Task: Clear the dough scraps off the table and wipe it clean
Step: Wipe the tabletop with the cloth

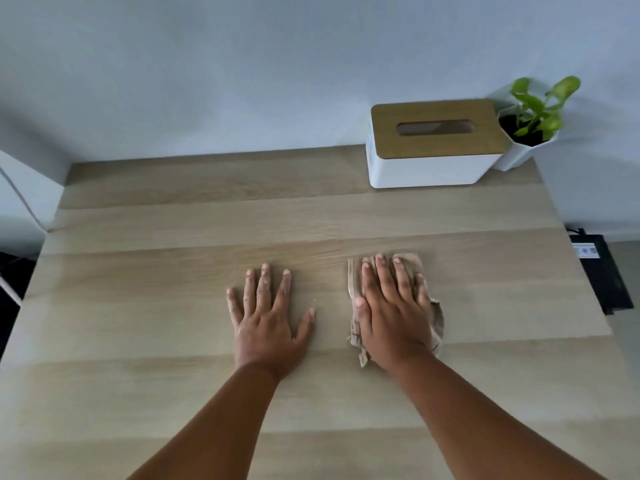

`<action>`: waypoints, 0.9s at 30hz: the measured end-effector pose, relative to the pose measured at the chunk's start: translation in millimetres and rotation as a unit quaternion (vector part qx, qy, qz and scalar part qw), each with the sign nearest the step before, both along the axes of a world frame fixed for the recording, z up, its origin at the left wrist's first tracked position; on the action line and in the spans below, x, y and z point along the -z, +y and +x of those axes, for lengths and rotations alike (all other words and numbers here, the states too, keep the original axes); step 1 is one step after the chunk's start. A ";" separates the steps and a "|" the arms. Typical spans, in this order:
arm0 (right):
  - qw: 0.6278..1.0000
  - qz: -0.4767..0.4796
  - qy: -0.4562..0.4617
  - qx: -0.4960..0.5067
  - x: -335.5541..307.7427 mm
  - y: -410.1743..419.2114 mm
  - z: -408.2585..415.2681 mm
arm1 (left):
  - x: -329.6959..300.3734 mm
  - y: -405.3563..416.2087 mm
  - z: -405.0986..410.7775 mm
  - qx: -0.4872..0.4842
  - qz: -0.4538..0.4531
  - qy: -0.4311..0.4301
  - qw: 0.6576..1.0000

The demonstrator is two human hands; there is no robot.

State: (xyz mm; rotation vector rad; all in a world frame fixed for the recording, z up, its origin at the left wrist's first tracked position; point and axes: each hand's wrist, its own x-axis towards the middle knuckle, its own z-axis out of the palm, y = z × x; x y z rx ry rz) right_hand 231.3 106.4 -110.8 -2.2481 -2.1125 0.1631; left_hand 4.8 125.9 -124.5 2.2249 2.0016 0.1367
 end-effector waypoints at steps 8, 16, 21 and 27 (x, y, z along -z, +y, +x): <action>0.998 -0.011 0.038 0.039 1.0 111.2 -5.6 | 2.0 3.0 -3.8 0.005 0.001 0.011 1.000; 0.997 -0.011 0.060 0.041 2.4 127.2 -5.7 | -0.5 4.8 -2.9 0.007 0.012 0.006 1.000; 0.998 0.005 0.068 0.009 -0.7 117.7 15.0 | -4.8 5.0 -1.2 -0.001 -0.001 0.008 1.000; 0.999 0.019 0.032 0.023 -0.5 87.5 86.2 | -3.8 4.0 -2.9 -0.001 0.002 0.008 1.000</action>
